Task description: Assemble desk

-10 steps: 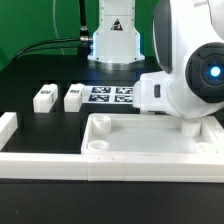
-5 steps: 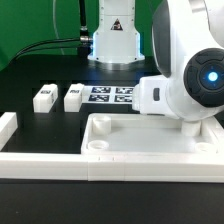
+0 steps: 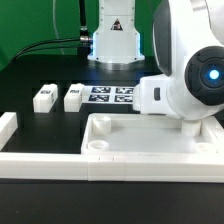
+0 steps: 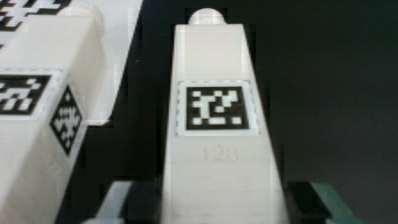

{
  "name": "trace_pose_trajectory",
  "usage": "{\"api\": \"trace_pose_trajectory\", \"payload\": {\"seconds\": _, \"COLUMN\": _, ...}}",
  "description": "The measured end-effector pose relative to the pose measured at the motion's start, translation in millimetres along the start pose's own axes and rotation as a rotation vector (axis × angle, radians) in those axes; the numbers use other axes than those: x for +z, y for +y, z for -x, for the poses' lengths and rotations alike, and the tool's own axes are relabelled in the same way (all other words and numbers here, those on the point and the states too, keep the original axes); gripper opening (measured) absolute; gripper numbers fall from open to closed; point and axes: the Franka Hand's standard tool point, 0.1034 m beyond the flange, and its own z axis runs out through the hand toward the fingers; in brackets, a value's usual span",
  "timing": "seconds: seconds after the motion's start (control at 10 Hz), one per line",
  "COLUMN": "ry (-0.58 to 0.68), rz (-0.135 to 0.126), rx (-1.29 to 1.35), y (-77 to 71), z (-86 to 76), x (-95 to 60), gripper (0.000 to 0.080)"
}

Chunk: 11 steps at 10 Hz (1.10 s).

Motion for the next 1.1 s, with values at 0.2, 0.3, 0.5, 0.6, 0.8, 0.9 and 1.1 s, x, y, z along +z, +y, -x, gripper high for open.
{"api": "trace_pose_trajectory", "payload": {"seconds": 0.2, "ry": 0.011, "rz": -0.002, "rx": -0.047, "y": 1.1, "z": 21.0, "x": -23.7, "gripper": 0.0288}}
{"api": "trace_pose_trajectory", "payload": {"seconds": 0.3, "ry": 0.024, "rz": -0.001, "rx": -0.078, "y": 0.3, "z": 31.0, "x": -37.1, "gripper": 0.0288}}
{"api": "trace_pose_trajectory", "payload": {"seconds": 0.5, "ry": 0.051, "rz": -0.001, "rx": -0.125, "y": -0.2, "z": 30.6, "x": -46.4, "gripper": 0.0288}}
{"api": "trace_pose_trajectory", "payload": {"seconds": 0.6, "ry": 0.071, "rz": -0.001, "rx": -0.126, "y": -0.5, "z": 27.8, "x": -48.1, "gripper": 0.0288}}
{"api": "trace_pose_trajectory", "payload": {"seconds": 0.8, "ry": 0.135, "rz": -0.002, "rx": -0.160, "y": -0.2, "z": 23.3, "x": -59.1, "gripper": 0.0288}}
{"api": "trace_pose_trajectory", "payload": {"seconds": 0.9, "ry": 0.176, "rz": -0.003, "rx": -0.177, "y": 0.8, "z": 31.1, "x": -75.6, "gripper": 0.0288}}
{"api": "trace_pose_trajectory", "payload": {"seconds": 1.1, "ry": 0.314, "rz": 0.009, "rx": -0.187, "y": -4.2, "z": 40.7, "x": -111.2, "gripper": 0.0288}}
